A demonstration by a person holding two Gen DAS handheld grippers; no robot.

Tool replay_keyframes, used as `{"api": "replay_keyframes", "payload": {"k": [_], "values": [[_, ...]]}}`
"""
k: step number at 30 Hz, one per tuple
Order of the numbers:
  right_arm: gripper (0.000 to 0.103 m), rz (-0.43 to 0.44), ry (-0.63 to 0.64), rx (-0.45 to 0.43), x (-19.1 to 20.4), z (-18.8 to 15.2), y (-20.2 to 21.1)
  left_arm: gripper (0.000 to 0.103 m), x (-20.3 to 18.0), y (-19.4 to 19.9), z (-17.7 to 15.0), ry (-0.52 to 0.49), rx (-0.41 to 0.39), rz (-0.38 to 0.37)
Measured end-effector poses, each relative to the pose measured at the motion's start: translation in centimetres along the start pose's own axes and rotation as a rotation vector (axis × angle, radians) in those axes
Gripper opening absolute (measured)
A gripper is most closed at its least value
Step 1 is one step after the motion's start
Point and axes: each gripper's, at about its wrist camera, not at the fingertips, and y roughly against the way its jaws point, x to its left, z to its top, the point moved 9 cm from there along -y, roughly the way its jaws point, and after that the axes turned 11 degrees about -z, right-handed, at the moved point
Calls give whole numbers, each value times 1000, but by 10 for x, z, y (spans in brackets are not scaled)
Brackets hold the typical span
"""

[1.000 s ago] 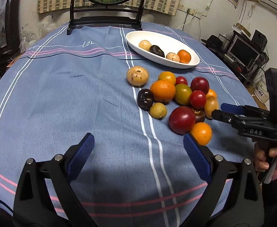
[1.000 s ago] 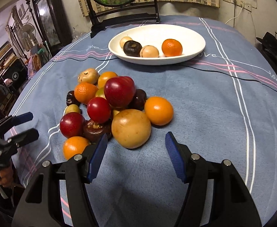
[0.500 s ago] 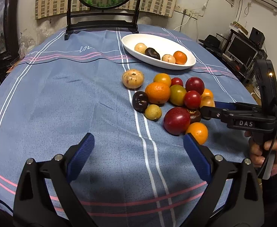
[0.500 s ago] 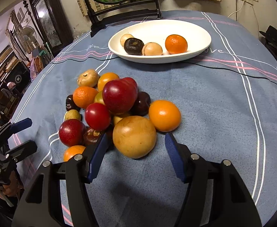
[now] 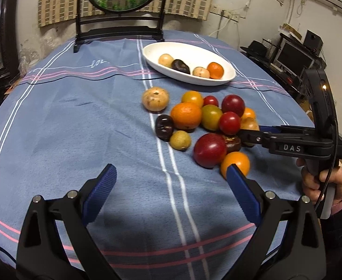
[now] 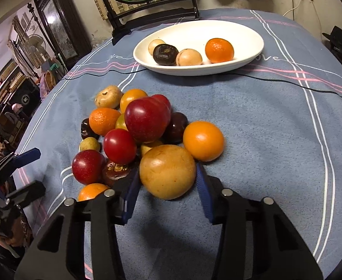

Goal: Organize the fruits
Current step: 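Grasp a red plum with the left tool while the right tool grasps a large tan fruit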

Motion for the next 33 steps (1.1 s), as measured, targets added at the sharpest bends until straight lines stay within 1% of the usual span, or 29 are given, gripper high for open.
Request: {"api": "replay_keyframes", "payload": {"k": [4,7,9,11,13,15,17,20,22,25,26,28,33], "values": [[46,-6,-17,-24,-5,-2,12,93,-8,-10,3,19,14,-53],[46,-12,-31,-50,-10,-3,24,83,-19,-17,4,22,35,-97],[46,-9,-43,-68,-14,-3,33,71,-28,-23,3,16,54,-128],[46,-8,-52,-82,-18,-3,40,65,-35,-28,1,6,69,-145],[46,-1,-58,-91,-19,-3,44,62,-40,-35,0,-1,82,-142],[46,3,-61,-97,-20,-2,46,56,-40,-40,2,3,90,-142],[46,11,-64,-103,-20,-2,48,55,-38,-44,7,20,90,-144],[46,24,-62,-107,-18,-1,48,49,-34,-48,13,41,88,-131],[46,34,-62,-109,-16,-3,49,49,-31,-50,15,55,89,-129],[46,43,-62,-112,-15,-3,49,49,-24,-57,15,76,104,-110],[46,47,-63,-113,-14,-3,49,43,-21,-63,12,101,124,-113],[46,50,-65,-116,-14,-2,49,43,-17,-69,11,137,133,-129],[46,54,-71,-116,-15,-2,48,41,-18,-70,12,127,127,-124]]}}
